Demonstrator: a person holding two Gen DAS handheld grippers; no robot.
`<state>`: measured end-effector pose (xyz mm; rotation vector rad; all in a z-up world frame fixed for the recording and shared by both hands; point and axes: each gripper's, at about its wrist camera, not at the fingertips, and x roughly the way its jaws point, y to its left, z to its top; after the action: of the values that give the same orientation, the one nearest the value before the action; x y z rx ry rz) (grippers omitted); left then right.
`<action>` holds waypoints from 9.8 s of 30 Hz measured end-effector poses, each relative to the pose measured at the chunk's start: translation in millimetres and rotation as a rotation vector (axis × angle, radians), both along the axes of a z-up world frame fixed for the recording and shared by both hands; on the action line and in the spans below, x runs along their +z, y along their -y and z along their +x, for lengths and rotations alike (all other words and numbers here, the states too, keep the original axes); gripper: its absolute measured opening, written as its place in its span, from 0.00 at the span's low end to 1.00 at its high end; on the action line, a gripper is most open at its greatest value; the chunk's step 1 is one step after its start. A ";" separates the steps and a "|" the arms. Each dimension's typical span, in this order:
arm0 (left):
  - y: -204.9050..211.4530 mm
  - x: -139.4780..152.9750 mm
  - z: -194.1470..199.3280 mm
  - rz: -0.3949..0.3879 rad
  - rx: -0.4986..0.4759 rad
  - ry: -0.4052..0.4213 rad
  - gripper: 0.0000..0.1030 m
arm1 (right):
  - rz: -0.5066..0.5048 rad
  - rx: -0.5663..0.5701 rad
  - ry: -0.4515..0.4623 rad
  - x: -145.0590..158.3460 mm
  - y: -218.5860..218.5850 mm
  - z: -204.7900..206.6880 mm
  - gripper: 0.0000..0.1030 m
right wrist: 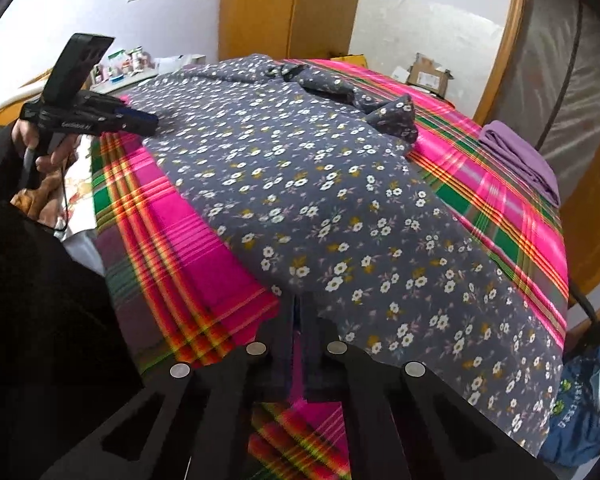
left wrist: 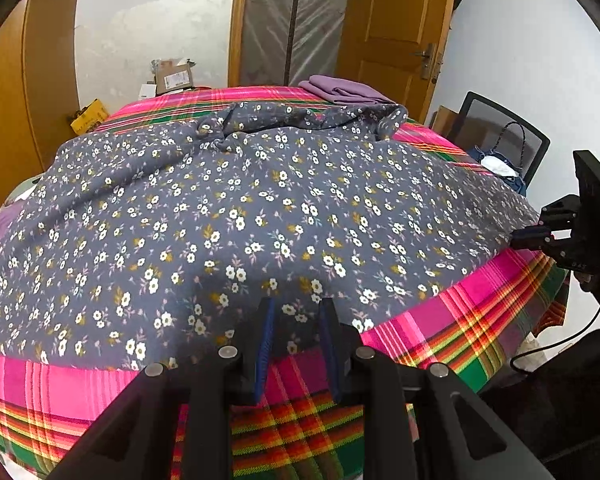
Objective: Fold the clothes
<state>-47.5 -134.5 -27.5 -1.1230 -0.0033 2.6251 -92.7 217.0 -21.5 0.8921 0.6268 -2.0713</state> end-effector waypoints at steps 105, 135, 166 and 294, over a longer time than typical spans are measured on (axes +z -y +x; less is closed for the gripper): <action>47.9 12.1 -62.8 0.100 0.385 -0.023 0.07 | -0.397 -0.436 0.209 50.5 26.5 -175.1 0.53; 52.9 -3.7 -68.6 0.175 0.352 0.008 0.07 | -0.225 -0.372 -0.372 140.1 65.6 -183.8 0.07; 62.5 -4.7 -65.3 0.248 0.340 0.011 0.08 | -0.284 -0.235 0.230 36.3 70.1 -169.4 0.50; 55.6 41.5 -85.4 0.170 0.332 -0.051 0.11 | -0.312 -0.162 0.076 71.0 35.7 -142.4 0.42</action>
<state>-132.9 -190.1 14.0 -1.0756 -0.4291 2.8714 -235.1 181.3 49.5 0.8562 0.1868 -2.1895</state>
